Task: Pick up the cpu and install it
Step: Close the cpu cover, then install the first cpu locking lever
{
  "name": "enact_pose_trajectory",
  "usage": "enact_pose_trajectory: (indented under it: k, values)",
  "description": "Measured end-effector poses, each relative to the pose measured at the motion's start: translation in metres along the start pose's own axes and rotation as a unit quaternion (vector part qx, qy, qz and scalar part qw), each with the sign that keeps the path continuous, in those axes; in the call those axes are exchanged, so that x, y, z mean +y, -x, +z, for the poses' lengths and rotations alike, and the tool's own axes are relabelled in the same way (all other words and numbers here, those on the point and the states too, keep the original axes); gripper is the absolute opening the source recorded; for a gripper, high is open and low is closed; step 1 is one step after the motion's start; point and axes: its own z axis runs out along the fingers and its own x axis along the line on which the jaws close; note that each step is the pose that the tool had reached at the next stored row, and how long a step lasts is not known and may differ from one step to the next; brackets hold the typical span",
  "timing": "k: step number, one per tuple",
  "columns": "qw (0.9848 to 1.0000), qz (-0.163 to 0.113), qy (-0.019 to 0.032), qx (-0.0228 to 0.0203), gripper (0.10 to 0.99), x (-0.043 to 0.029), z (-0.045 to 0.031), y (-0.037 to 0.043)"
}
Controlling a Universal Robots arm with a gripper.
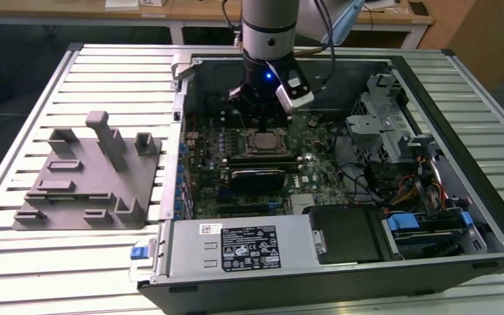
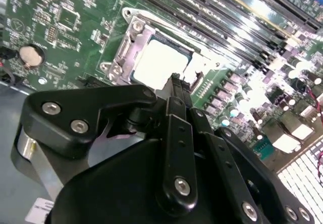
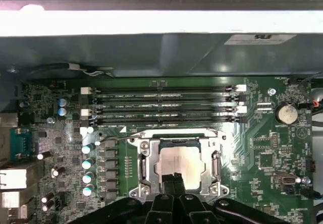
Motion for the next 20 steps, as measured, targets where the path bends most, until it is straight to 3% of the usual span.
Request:
enact_pose_trajectory:
  k: [11,20]
  values:
    - [1.0000,0.000,0.0000,0.0000,0.106,0.0001,0.0001,0.0018]
    - [1.0000,0.000,0.0004,-0.0001,0.106,-0.0002,-0.0003,-0.0075]
